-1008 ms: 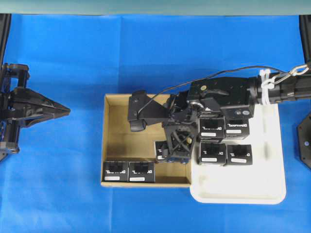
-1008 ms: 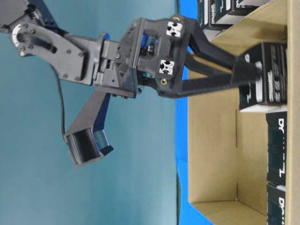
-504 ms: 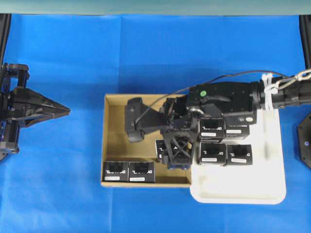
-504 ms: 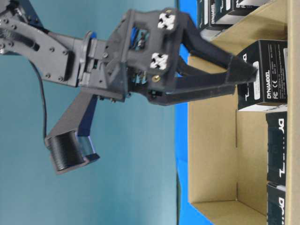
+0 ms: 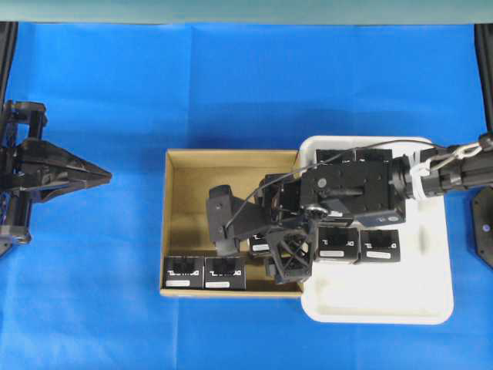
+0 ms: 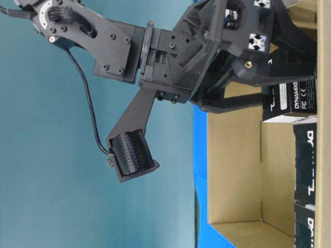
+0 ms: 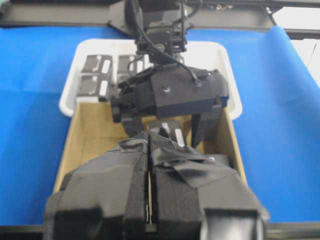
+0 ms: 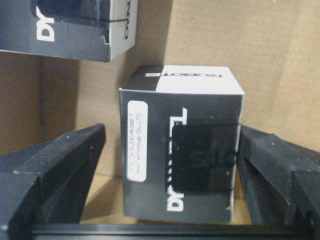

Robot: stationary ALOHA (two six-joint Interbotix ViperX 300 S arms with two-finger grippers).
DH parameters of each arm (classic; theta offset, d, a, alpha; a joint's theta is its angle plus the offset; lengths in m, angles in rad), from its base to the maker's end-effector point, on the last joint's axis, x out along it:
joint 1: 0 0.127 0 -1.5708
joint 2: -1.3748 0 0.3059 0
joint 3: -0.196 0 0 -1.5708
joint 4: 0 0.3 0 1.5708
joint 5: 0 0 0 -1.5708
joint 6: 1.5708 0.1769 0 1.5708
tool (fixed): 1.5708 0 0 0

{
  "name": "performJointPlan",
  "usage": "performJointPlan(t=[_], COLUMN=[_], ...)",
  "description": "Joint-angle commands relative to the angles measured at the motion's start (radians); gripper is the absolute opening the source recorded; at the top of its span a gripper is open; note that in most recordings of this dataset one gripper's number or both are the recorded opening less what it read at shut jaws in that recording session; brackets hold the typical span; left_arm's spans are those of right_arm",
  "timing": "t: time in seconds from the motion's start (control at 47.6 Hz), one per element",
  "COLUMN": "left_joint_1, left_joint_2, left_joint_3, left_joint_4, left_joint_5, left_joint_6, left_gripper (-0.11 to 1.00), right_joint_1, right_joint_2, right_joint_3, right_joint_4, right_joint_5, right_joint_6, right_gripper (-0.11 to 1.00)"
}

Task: Pick the box from inside the cardboard box.
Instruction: 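Carry the black box right and lower it onto the white tray's lower-right corner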

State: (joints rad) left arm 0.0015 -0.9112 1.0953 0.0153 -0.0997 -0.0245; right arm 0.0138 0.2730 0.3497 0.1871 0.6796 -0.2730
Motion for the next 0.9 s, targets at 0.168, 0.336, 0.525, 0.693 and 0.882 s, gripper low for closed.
performJointPlan(t=[0.168,0.336,0.525,0.693,0.882], left_joint_1=[0.002,0.002,0.003,0.003,0.003], left_joint_2=[0.006,0.006,0.006,0.006,0.006], left_joint_3=[-0.026,-0.026,-0.026,-0.026,-0.025], left_joint_4=[0.002,0.002,0.002,0.002,0.002], left_joint_5=[-0.005,-0.005,-0.005,-0.005,-0.003], left_joint_6=[0.0,0.0,0.0,0.0,0.0], left_gripper=[-0.04,-0.04,-0.04,-0.04,-0.04], right_joint_1=[-0.005,-0.018,-0.034,-0.035,0.026], right_joint_2=[-0.008,-0.04,-0.095,-0.212,-0.374], right_joint_3=[-0.048,-0.117,-0.222,-0.272,-0.144], right_joint_4=[-0.015,-0.015,-0.015,-0.014,-0.012], right_joint_5=[0.025,0.126,0.314,0.46,0.509], right_joint_6=[0.0,-0.002,0.015,0.109,0.225], right_gripper=[0.9,0.61,0.61,0.61,0.61])
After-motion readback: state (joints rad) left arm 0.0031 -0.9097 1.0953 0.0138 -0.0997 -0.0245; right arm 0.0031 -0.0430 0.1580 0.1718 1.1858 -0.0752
